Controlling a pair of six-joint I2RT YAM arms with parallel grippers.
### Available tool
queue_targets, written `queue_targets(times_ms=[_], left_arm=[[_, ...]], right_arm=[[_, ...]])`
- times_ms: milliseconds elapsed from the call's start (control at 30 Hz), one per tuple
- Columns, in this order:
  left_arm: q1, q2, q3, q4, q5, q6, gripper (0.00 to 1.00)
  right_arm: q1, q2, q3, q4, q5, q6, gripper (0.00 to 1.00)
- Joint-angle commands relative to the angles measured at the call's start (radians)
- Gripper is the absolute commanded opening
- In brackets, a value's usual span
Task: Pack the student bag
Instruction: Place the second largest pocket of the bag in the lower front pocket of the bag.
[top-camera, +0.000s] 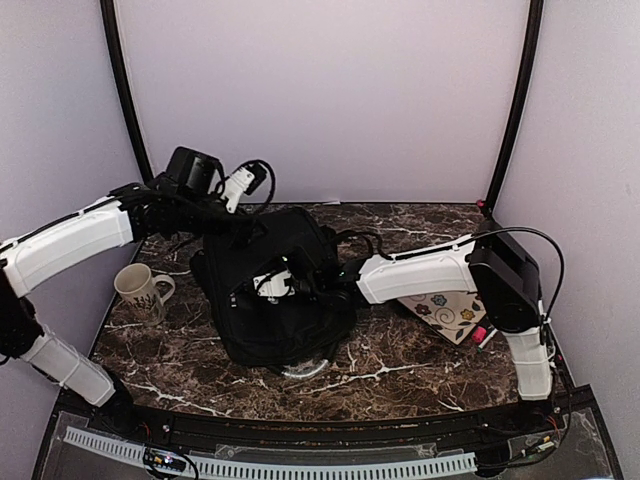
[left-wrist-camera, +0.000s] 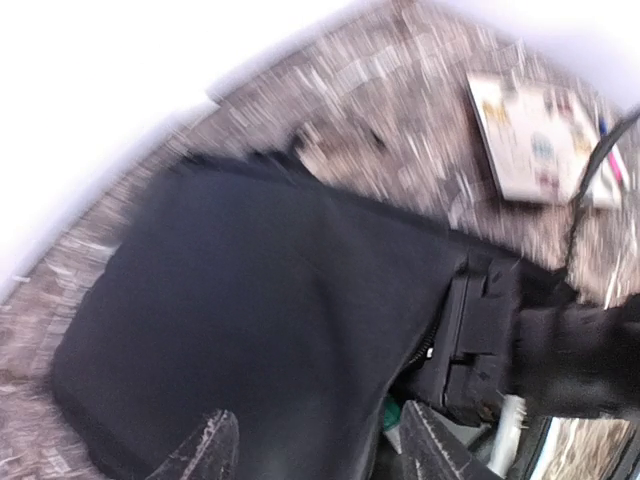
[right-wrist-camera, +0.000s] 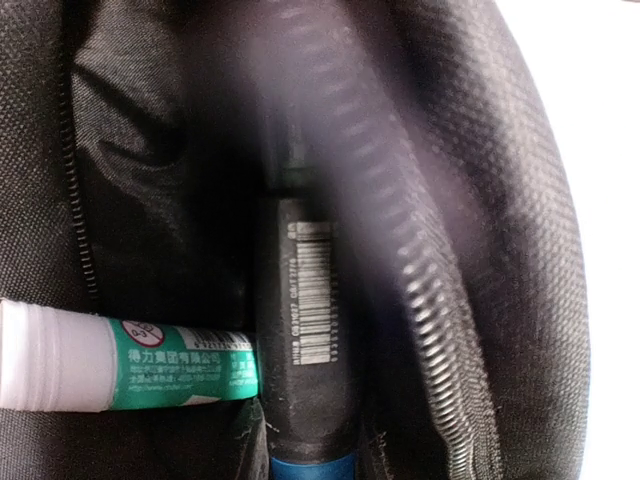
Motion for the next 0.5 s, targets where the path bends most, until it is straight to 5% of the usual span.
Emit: queue_targets(times_ms=[0, 200, 300, 467], left_arm=[[-0.016, -0.259, 0.007, -0.008, -0.139, -0.109, 0.58], [-0.344, -0.472, -0.088, -0.054, -0.383, -0.074, 0.58], [-0.472, -0.511, -0.125, -0.104, -0.273, -0.049, 0.57], [-0.747, -0.309, -0.054, -0.348, -0.357, -0.047, 0.56]], right_arm=[[-0.012, -0.002, -0.031, 0.017, -0.036, 0.056, 0.02], [-0.032, -0.008, -0.031, -0.009, -0.097, 0.107, 0.02], [-0.048, -0.005, 0.004, -0.070, -0.147, 0.140, 0.02], [-0.067, -0.012, 0.016, -0.119, -0.206, 0.182, 0.02]])
